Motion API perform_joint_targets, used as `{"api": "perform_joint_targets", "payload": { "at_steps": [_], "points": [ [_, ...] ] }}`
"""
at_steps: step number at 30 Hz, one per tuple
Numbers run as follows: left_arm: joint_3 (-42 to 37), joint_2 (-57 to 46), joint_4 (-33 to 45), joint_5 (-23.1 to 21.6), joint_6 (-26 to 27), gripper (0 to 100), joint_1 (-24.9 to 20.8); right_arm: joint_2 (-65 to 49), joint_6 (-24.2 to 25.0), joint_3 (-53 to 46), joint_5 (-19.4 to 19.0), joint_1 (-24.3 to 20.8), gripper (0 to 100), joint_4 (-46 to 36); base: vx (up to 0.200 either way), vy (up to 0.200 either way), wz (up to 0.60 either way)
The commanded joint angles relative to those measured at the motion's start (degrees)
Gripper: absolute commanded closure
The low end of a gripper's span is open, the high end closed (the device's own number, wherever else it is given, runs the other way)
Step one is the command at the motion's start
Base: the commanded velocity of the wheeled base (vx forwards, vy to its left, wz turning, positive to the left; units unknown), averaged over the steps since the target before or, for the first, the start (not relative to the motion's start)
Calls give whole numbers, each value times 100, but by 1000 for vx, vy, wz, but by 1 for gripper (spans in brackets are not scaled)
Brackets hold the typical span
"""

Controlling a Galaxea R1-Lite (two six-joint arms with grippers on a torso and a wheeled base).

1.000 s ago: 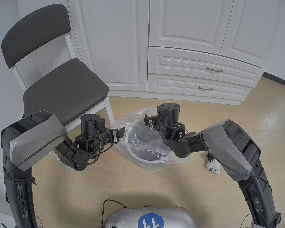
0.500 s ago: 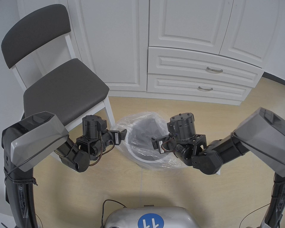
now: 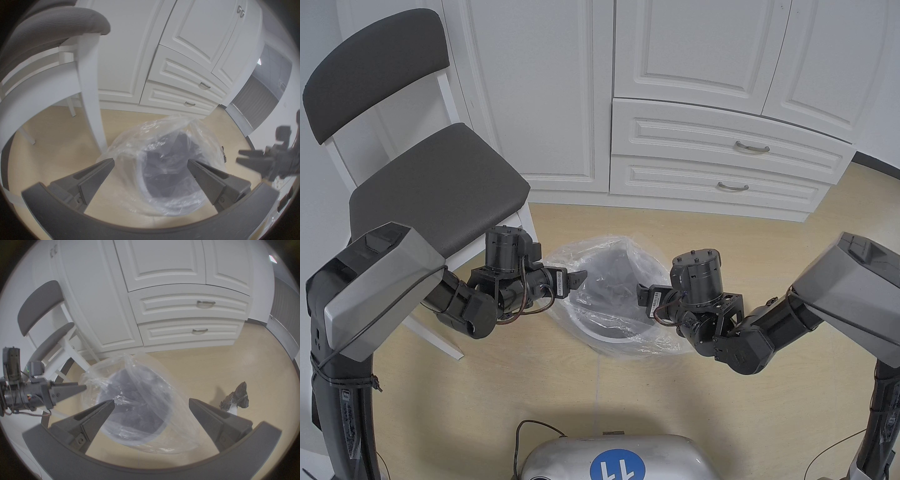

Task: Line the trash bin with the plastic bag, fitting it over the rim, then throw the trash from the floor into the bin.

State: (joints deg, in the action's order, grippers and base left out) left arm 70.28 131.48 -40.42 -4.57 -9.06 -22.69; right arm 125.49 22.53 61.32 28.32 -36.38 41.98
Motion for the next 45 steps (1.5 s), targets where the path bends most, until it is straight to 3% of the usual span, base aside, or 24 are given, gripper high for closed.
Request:
{"api": "perform_joint_targets", "payload": {
  "at_steps": [1, 11, 15, 17, 24, 35, 45],
  "points": [
    [619, 352, 210, -176, -96, 0, 27, 652, 138, 82, -2, 175, 0, 179, 0, 0, 0],
    [1049, 757, 281, -88, -123, 0, 107, 1083, 305, 671, 69, 430, 0, 293, 0, 0, 0],
    [1348, 959, 325, 202, -131, 0, 98, 1100, 314, 811, 77, 579, 0, 293, 0, 0, 0],
    [1647, 1100, 395, 571, -131, 0, 98, 1118, 314, 935, 77, 711, 0, 293, 0, 0, 0],
    [2157, 1372, 316, 1002, -351, 0, 45, 1557, 358, 1462, 244, 975, 0, 354, 0, 0, 0],
    [2341, 1513, 140, 1151, -518, 0, -78, 2058, 428, 2095, 306, 1194, 0, 1374, 0, 0, 0],
    [2746, 1750, 26, 1556, -518, 0, -148, 2744, 560, 3044, 438, 1379, 0, 1892, 0, 0, 0]
  ]
}}
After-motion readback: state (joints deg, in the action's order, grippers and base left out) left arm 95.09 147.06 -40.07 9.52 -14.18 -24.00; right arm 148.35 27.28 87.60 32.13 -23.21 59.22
